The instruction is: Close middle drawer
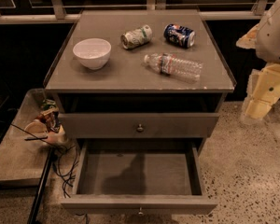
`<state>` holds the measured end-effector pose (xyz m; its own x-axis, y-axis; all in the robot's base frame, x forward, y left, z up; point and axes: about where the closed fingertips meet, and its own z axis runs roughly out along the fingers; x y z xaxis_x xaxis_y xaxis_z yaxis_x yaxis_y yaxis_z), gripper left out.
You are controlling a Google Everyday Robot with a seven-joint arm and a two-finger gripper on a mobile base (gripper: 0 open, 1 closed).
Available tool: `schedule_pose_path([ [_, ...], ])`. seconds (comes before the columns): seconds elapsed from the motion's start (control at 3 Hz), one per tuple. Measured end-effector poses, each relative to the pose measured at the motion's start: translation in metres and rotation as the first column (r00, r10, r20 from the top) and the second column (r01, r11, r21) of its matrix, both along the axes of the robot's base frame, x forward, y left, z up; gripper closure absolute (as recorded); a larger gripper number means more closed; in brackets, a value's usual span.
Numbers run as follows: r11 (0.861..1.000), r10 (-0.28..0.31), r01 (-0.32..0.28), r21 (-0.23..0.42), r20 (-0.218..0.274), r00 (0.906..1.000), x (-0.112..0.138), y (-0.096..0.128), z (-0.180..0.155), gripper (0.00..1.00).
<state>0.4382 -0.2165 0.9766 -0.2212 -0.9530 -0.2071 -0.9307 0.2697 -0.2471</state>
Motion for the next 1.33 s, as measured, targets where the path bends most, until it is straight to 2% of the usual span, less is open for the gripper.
schedule_pose_path([
  [0.33,1.0,-0.001,0.001,0.005,0.014,0.9999,0.001,-0.002,0.002,0.0],
  [0.67,0.997,-0.024,0.023,0.069,0.018,0.9995,-0.006,-0.008,-0.018,0.0],
  [1.0,0.984,-0.041,0.04,0.172,0.002,0.9991,-0.016,-0.008,-0.061,0.18],
  [1.33,0.962,-0.029,0.023,0.272,0.019,0.9994,-0.024,0.004,-0.104,0.42],
])
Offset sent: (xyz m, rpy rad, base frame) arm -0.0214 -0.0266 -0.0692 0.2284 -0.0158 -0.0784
